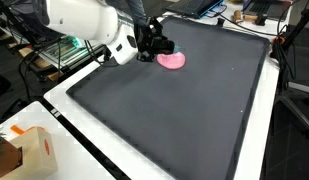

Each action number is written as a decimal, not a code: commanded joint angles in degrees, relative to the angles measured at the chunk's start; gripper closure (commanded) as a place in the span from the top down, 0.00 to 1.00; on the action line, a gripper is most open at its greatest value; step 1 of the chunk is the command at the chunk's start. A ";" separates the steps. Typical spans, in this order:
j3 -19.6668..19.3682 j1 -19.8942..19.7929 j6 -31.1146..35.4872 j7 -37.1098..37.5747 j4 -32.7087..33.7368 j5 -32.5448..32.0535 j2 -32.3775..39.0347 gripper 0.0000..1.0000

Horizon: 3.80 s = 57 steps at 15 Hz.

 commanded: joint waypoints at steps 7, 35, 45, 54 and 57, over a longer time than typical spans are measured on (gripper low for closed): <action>-0.76 -0.40 -1.18 -0.39 1.27 1.34 1.32 0.29; 11.10 13.78 1.38 51.18 0.16 -47.43 -23.98 0.29; 16.93 17.52 1.77 63.90 0.73 -61.96 -26.85 0.29; 16.95 18.28 1.91 63.83 1.34 -62.34 -26.04 0.29; 13.72 18.18 5.53 55.88 0.13 -57.08 -25.34 0.29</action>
